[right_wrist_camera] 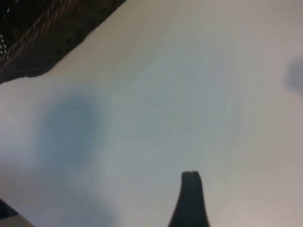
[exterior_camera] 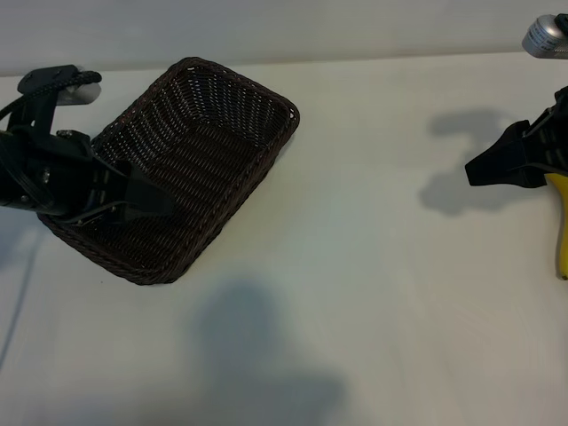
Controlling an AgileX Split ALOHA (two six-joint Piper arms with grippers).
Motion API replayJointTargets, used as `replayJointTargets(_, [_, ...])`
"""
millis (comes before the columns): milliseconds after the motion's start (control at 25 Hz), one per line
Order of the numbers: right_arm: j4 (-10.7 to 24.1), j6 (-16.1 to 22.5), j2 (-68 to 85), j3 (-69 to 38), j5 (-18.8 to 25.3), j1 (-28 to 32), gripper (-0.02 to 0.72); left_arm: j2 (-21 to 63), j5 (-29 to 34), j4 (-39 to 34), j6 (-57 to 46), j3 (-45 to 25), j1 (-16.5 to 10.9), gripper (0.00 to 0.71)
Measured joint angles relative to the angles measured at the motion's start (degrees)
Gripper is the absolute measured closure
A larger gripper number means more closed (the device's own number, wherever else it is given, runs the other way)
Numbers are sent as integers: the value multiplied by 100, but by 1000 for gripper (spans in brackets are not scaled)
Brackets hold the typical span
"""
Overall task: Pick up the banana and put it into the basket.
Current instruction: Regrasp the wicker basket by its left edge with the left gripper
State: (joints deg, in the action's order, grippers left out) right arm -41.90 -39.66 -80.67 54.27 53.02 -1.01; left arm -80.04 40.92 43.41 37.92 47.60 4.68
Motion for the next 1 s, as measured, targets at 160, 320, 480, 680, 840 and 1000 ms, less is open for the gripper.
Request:
replayJointTargets(160, [0,0,0,0,0,0,117,0,54,-104,-541,8,0,160])
replayJointTargets(320, [0,0,0,0,0,0,117,5,144,-991,-2043,67,0,160])
replayJointTargets(480, [0,0,0,0,0,0,117,5,228,-2185,-3868,220,0,160])
replayJointTargets(680, [0,0,0,0,0,0,117,11,320,-2839,-5435,255,0,160])
replayJointTargets(840, [0,0,0,0,0,0,117,11,365,-2945,-6243,255,0,160])
replayJointTargets(1000, [0,0,0,0,0,0,117,11,522,-3018,-6690,262,0,160])
